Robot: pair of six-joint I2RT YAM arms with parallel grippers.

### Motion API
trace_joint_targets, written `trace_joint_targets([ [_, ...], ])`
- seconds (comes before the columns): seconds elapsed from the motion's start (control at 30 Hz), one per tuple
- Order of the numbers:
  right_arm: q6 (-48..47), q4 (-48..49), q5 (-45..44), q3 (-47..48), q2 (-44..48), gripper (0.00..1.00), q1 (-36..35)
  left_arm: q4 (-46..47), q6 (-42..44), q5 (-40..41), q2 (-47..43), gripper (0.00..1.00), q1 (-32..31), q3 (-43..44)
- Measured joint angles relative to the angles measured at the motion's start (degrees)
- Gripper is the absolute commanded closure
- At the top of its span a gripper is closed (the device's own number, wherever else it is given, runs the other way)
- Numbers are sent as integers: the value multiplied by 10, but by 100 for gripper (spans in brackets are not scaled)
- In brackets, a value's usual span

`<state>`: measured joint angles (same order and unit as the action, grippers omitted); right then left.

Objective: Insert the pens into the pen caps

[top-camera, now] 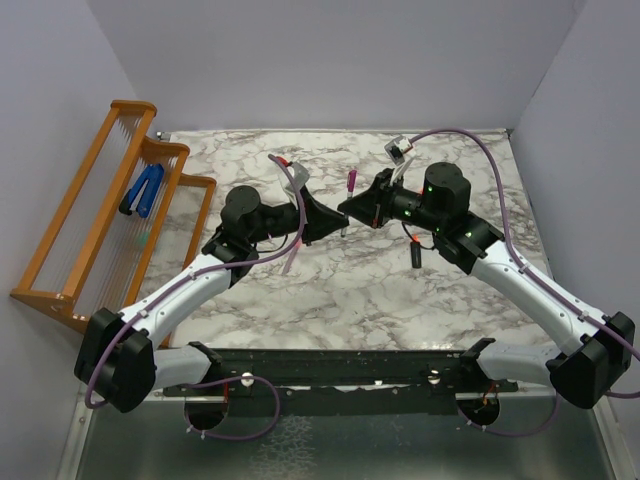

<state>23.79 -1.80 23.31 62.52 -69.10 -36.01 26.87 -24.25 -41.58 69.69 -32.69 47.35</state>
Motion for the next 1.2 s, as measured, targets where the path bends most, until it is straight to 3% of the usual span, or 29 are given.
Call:
trace_joint_targets([
  [0.1, 2, -1, 1, 0, 0, 99, 0, 1, -3, -1, 4, 70, 0, 1],
  [0.23, 6, 8, 2, 0, -1, 99, 0, 0, -3, -9, 16, 67, -7, 5],
  [0.47, 17, 29, 9, 0, -2, 100, 0, 0, -2, -11, 23, 83, -11, 8],
  [0.57, 17, 34, 14, 0, -4, 100, 0, 0, 0, -10, 23, 100, -11, 8],
  [0.7, 15, 38, 15, 0, -4, 100, 0, 0, -1, 1, 23, 100, -11, 8],
  [0.77, 14, 38, 16, 0, -4, 93, 1, 0, -1, 7, 23, 100, -11, 8],
  [0.9, 12, 38, 16, 0, -4, 63, 1, 0, 2, 15, 23, 100, -11, 8],
  [1.2, 7, 29, -2, 11, -4, 55, 1, 0, 10, 24, 23, 100, -11, 7],
])
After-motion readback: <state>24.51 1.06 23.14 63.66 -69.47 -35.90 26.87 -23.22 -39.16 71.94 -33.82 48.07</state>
